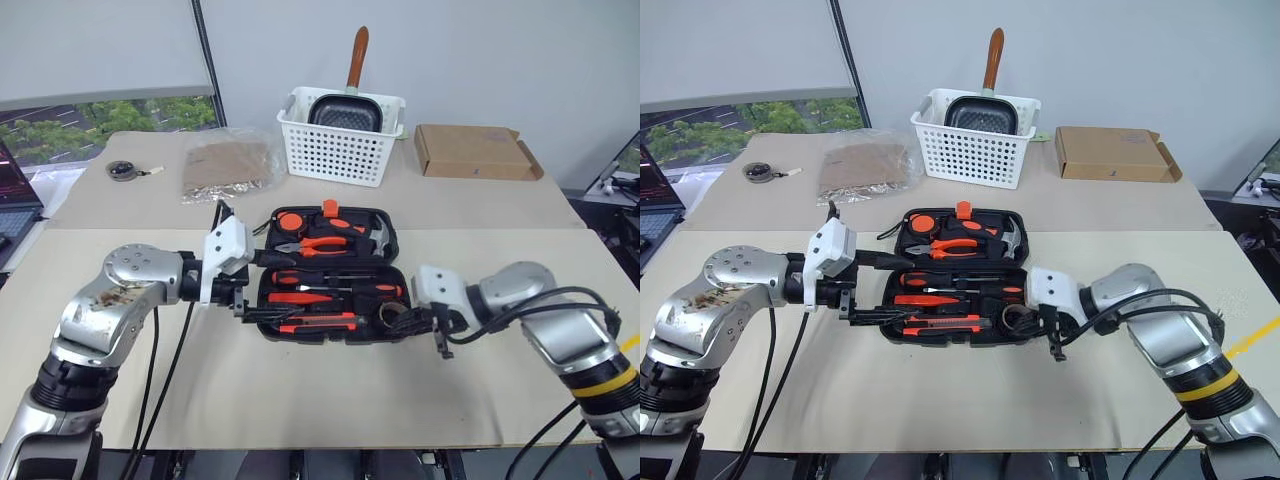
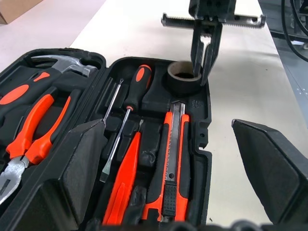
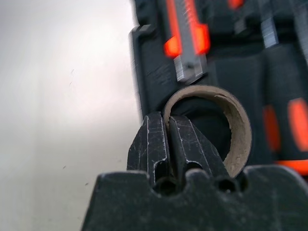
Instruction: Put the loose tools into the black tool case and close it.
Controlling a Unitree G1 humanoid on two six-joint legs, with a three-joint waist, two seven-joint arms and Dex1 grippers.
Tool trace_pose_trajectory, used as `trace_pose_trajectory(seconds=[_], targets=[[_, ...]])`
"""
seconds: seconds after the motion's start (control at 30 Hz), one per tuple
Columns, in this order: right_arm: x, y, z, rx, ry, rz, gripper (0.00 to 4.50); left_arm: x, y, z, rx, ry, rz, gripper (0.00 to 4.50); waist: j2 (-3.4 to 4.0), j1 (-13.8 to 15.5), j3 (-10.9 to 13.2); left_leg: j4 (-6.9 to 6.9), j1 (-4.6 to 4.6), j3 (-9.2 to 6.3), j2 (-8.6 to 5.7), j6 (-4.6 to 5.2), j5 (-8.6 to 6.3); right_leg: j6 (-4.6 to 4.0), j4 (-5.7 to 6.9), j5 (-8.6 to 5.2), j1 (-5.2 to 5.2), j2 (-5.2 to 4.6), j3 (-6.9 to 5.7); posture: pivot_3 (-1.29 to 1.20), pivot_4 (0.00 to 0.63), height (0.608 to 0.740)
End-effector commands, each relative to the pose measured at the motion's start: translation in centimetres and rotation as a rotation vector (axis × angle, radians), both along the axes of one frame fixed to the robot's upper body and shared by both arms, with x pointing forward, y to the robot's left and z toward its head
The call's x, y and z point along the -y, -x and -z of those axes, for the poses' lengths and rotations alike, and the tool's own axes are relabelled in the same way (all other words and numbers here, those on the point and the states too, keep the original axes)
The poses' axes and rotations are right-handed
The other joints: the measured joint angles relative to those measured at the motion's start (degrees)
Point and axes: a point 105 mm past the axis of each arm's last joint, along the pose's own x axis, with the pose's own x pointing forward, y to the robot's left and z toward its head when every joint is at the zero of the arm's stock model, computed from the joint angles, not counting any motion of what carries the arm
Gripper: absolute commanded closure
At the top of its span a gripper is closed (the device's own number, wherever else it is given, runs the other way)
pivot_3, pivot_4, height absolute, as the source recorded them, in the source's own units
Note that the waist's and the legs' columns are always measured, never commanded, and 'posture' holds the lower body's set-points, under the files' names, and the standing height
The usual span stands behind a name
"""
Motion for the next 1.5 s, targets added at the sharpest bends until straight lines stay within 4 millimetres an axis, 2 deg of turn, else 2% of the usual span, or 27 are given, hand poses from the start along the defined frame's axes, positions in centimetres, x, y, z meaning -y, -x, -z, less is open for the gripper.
trace_pose_trajectory(seconds=[0.03,0.13,0.27,0.47,0.57,0.63,0.73,0.83,1.0,1.1,1.17,1.27,1.43,1.47,1.5], targets=[[-0.2,-0.1,-0.2,0.025,0.003,-0.015,4.4,0.1,0.3,-1.1,0.048,0.006,0.007,0.0,-0.01,0.0,0.0,0.0,0.0,-0.02,0.0,-0.03,-0.02,0.0,0.0,0.0,0.0,0.0,0.0,0.0,0.15,0.7],[-0.1,-0.4,0.1,0.033,0.007,-0.005,4.4,0.1,0.2,-1.1,0.048,0.006,0.004,0.0,-0.02,0.0,0.0,0.0,0.01,-0.03,0.01,-0.08,-0.04,0.0,0.02,0.0,-0.01,0.01,0.0,0.0,0.15,0.7],[-0.3,-0.2,-0.5,0.027,-0.016,-0.014,3.2,0.1,0.1,-1.0,0.049,0.005,0.001,0.0,-0.01,0.1,0.0,-0.01,0.0,-0.02,0.0,-0.06,-0.01,-0.01,0.03,0.0,-0.01,0.01,0.0,0.0,0.15,0.7],[-0.4,-0.1,-3.1,0.021,-0.097,-0.019,1.21,-0.3,-0.1,-1.0,0.046,0.007,-0.01,0.0,-0.02,0.1,0.0,-0.01,-0.02,0.0,0.0,-0.06,0.0,-0.03,-0.01,-0.03,0.01,0.01,-0.01,0.0,0.15,0.7],[-0.4,-0.3,-5.3,-0.001,-0.195,-0.004,1.21,-0.9,-0.6,-1.5,0.045,0.043,-0.049,0.0,-0.03,0.0,0.0,-0.01,-0.03,0.02,0.0,-0.03,-0.02,-0.02,-0.01,-0.02,0.0,0.01,0.0,0.0,0.15,0.7],[-0.1,-1.1,-6.2,0.011,-0.249,0.034,1.21,-1.4,-1.0,-1.8,0.037,0.079,-0.072,0.0,-0.05,0.0,0.0,0.0,-0.03,0.0,0.0,0.01,-0.04,-0.03,0.0,-0.02,-0.01,0.01,-0.01,0.0,0.15,0.7],[0.7,-3.4,-7.5,0.02,-0.391,0.15,1.21,-2.5,-2.1,-1.8,0.014,0.135,-0.136,0.0,-0.08,-0.1,0.0,0.0,0.06,-0.07,0.03,-0.04,-0.05,-0.02,0.02,-0.02,0.03,0.02,-0.03,0.0,0.15,0.7],[2.1,-6.8,-7.8,0.03,-0.494,0.34,1.21,-3.9,-3.8,-1.6,-0.008,0.205,-0.223,0.0,-0.09,-0.4,0.0,0.0,0.1,-0.07,0.03,-0.43,-0.23,-0.04,0.11,0.0,0.04,0.03,-0.02,0.0,0.15,0.7],[4.0,-11.4,-6.3,-0.024,-0.543,0.646,1.21,-7.0,-7.9,-1.1,-0.025,0.299,-0.449,0.0,-0.12,-0.5,0.1,0.01,0.04,-0.01,0.0,-0.11,0.08,-0.12,0.22,0.05,-0.03,0.06,-0.03,0.0,0.15,0.7],[4.0,-12.8,-5.5,-0.104,-0.579,0.754,1.21,-8.8,-10.5,-0.9,-0.057,0.388,-0.6,0.0,-0.13,-0.6,0.1,-0.04,0.02,0.02,-0.02,-0.32,0.22,-0.5,0.22,0.28,-0.04,0.06,-0.04,0.0,0.15,0.7],[3.9,-13.9,-5.1,-0.164,-0.6,0.841,1.21,-9.4,-11.5,-0.1,-0.112,0.397,-0.667,0.0,-0.13,-0.9,0.1,-0.05,0.02,0.09,-0.04,-0.44,0.29,-0.53,0.23,0.3,-0.05,0.07,-0.03,0.0,0.15,0.7],[3.4,-15.0,-4.5,-0.238,-0.619,0.921,1.21,-10.1,-13.0,1.4,-0.22,0.412,-0.751,0.0,-0.13,-1.3,0.1,-0.13,0.0,0.22,-0.07,-0.49,0.33,-0.52,0.28,0.33,-0.08,0.05,-0.01,0.0,0.15,0.7],[2.8,-15.8,-3.8,-0.263,-0.61,0.964,1.21,-10.5,-14.4,2.2,-0.27,0.415,-0.811,0.0,-0.15,-1.7,0.1,-0.41,0.0,0.31,-0.14,-0.5,0.34,-0.44,0.24,0.38,-0.07,0.06,-0.03,0.0,0.15,0.7],[2.7,-15.9,-3.7,-0.268,-0.606,0.974,1.71,-10.5,-14.6,2.3,-0.276,0.418,-0.814,0.0,-0.15,-1.7,0.1,-0.46,0.0,0.33,-0.15,-0.5,0.34,-0.43,0.2,0.37,-0.07,0.06,-0.03,0.0,0.15,0.7],[2.7,-16.1,-3.4,-0.267,-0.599,0.985,1.93,-10.5,-14.8,2.3,-0.287,0.426,-0.82,0.0,-0.15,-1.8,0.1,-0.48,-0.01,0.36,-0.16,-0.5,0.34,-0.43,0.19,0.37,-0.09,0.06,-0.03,0.0,0.15,0.7]])
